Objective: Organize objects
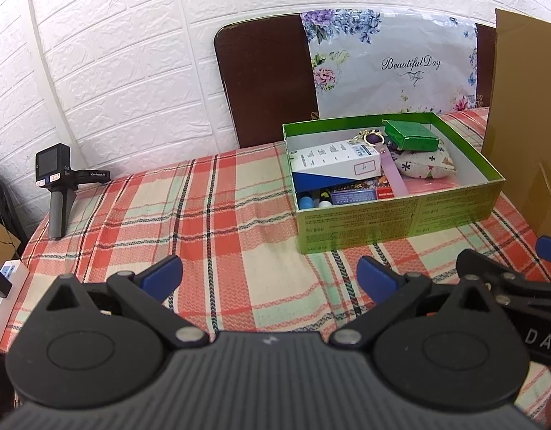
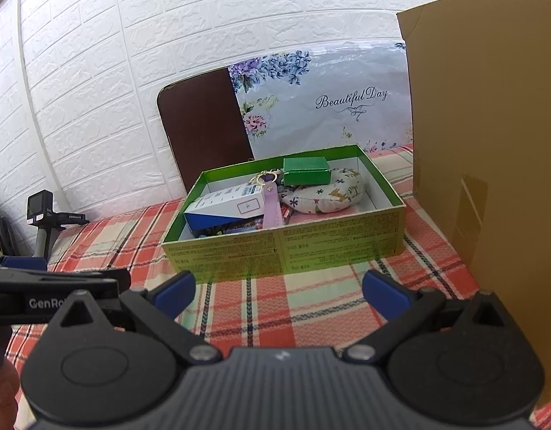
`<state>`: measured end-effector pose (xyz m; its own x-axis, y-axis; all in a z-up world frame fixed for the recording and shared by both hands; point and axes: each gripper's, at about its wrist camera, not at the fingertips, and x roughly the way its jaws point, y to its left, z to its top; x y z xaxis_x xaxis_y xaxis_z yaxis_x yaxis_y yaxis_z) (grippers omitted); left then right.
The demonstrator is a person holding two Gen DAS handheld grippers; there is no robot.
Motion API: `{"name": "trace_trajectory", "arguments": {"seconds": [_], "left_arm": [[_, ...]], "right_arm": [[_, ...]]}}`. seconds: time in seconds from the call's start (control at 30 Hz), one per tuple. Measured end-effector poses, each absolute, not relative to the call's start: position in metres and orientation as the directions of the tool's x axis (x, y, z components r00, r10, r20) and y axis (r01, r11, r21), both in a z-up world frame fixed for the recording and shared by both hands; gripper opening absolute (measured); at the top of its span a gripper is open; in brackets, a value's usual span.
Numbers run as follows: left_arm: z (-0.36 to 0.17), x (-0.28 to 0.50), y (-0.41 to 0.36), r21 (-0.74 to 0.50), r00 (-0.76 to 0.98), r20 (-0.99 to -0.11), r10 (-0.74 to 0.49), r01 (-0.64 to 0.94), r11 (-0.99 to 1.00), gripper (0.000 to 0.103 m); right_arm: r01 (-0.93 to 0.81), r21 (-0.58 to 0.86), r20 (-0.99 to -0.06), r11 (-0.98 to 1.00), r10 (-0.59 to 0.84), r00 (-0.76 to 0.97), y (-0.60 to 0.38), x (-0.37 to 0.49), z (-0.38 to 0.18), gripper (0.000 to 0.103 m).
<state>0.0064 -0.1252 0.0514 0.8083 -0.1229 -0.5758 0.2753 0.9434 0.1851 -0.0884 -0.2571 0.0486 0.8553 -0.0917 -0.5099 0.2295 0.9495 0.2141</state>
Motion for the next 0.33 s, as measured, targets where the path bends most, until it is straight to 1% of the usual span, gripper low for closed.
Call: {"name": "trace_trajectory", "arguments": {"seconds": [0.2,0.33], "left_arm": [[0.0529,0.0053,-0.1232,0.186,0.819,-0.558,-0.130,0.276,0.943,0.103],[0.0518,0.0073,-0.1233,0.176,0.810,-0.571,-0.136,0.283,0.943,0.103]], "right_arm": [[0.231,0.214,-0.506,0.949,-0.094,0.857,-0.2558,-0.0886,0.0488,0.103],[0.241,0.212,-0.495,0.947,-0.108,0.862,-0.2562,-0.0895,0.0497,0.103]]}}
